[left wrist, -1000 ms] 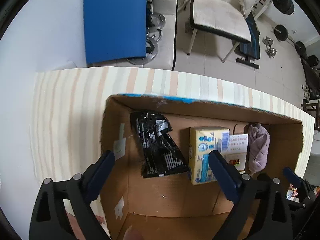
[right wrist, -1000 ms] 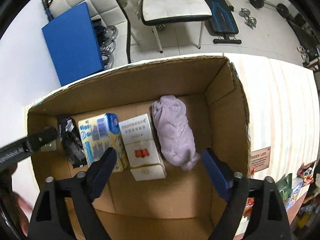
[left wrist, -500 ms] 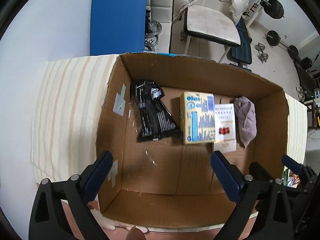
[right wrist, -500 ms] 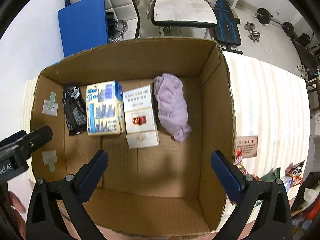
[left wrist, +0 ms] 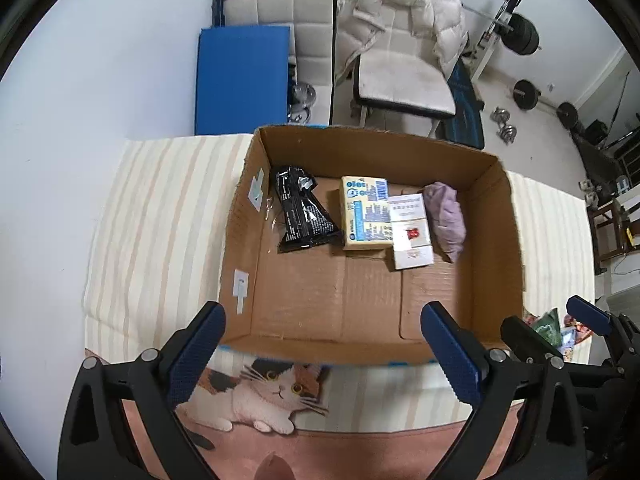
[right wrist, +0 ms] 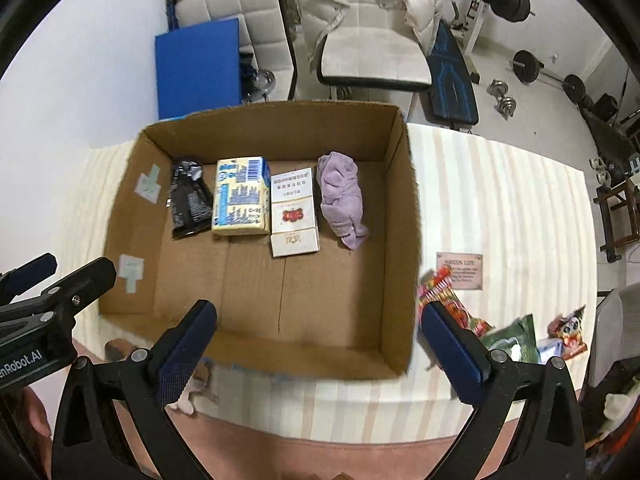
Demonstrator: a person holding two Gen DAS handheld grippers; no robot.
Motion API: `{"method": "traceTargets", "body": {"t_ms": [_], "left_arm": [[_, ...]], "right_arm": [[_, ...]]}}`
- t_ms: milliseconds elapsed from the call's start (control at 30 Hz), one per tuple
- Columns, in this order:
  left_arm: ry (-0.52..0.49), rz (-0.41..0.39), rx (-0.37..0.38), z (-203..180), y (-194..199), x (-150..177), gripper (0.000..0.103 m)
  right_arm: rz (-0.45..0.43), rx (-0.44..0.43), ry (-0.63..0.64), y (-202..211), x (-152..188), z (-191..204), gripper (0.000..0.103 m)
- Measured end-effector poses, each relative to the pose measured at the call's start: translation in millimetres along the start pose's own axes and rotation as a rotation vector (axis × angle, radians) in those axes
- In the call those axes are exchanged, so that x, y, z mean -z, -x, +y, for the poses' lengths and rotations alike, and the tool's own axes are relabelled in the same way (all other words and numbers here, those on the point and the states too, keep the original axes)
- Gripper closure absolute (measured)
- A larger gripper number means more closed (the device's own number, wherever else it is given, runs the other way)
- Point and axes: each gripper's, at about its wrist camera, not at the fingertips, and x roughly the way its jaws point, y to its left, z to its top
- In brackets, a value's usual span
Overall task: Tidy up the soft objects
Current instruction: 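Grasp the green snack bag with the left tool while the right tool grasps the blue tissue pouch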
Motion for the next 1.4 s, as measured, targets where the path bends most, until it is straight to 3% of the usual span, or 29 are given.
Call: {"method": "traceTargets", "body": {"t_ms": [200, 333, 467, 600, 733, 867, 967, 1100, 1167, 1233, 1267, 1400], "left_arm": [[0.003, -0.046, -0.024, -7.9, 32.1, 16.0, 0.003], [-0.003, -0.062, -0.001, -22.5, 46.4, 16.4, 0.003], [-0.105, -0.090, -0.038, -64.7, 59.1, 12.8, 0.003], [-0.247, -0.092, -0.045, -133.4, 57.0, 10.6, 0.003], [-0.442, -0.031, 0.029, -227.1, 28.3, 9.5, 0.003], [-0.687, 0.100, 0.071, -321.9, -30.0, 23.7, 0.003], [-0.847, 0.192, 0.014, -377.7, -83.2, 44.0, 0.003], [-0.942, 0.297, -0.041, -410.7, -131.3, 62.7, 0.003], [-0.961, 0.344, -0.060, -419.0, -148.3, 67.9, 0.003], [-0.969, 0.386, -0.062, -425.5, -161.0, 71.4, 0.003], [-0.983, 0.406, -0.064, -430.3, -168.7, 74.6, 0.003], [-1.046, 0.463, -0.077, -444.3, -192.7, 89.5, 0.003]], "right_arm": [[-0.065, -0.034, -0.006, 38.3, 24.0, -7.4, 0.000], [-0.066, -0.084, -0.020, 46.3, 29.8, -17.8, 0.000], [-0.061, -0.116, -0.064, 54.0, 36.8, -48.0, 0.000], [-0.048, -0.081, -0.162, 61.3, 52.7, -115.6, 0.000], [0.014, 0.011, -0.287, 46.4, 83.1, -207.1, 0.000], [0.132, 0.083, -0.400, 4.4, 120.8, -299.9, 0.000], [0.214, 0.115, -0.400, -40.5, 136.6, -344.1, 0.000], [0.334, 0.081, -0.372, -109.5, 148.9, -371.5, 0.000], [0.350, 0.060, -0.352, -127.9, 151.4, -374.1, 0.000], [0.374, 0.038, -0.357, -142.7, 155.5, -376.5, 0.015], [0.392, 0.047, -0.366, -147.1, 159.6, -379.2, 0.032], [0.400, 0.052, -0.406, -136.9, 178.2, -395.6, 0.038]]}}
